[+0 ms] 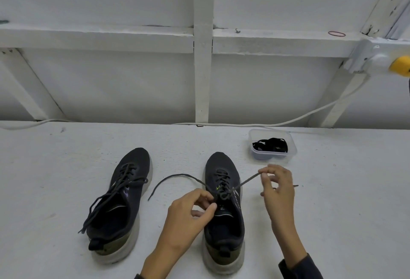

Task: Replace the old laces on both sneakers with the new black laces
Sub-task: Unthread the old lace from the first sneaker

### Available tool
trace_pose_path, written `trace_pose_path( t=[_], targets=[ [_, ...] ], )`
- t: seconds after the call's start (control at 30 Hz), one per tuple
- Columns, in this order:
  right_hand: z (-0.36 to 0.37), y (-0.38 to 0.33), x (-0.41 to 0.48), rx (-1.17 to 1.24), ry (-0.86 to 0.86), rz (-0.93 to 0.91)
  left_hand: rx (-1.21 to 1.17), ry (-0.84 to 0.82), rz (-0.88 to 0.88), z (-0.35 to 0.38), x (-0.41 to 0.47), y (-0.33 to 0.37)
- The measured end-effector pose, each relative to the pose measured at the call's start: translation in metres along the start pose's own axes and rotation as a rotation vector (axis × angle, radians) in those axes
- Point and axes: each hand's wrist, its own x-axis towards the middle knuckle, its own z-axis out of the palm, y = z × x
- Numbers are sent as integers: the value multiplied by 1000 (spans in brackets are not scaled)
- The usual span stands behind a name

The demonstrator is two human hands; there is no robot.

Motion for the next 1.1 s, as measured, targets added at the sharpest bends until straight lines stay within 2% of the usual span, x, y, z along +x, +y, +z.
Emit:
trace_pose_path(
  t=[0.07,0.17,0.27,0.43,0.6,0.83,1.1],
  targets=[
    [-4,5,4,20,100,49,0,-6,7,-1,1,-1],
    [-6,12,2,25,104,108,46,-1,46,0,2,1],
    [-6,15,-4,-13,2,118,109,-3,93,1,4,2],
    [-2,-2,-30,-36,-118,-33,226,-20,188,5,8,1],
    [10,-13,-57,-83,-332,-77,320,-1,239,12,18,1],
    [16,-6,-56,-160,-278,-142,324,89,265,18,23,-2],
    [16,-3,-64,-169,-217,-266,236,64,238,16,24,0]
  ],
)
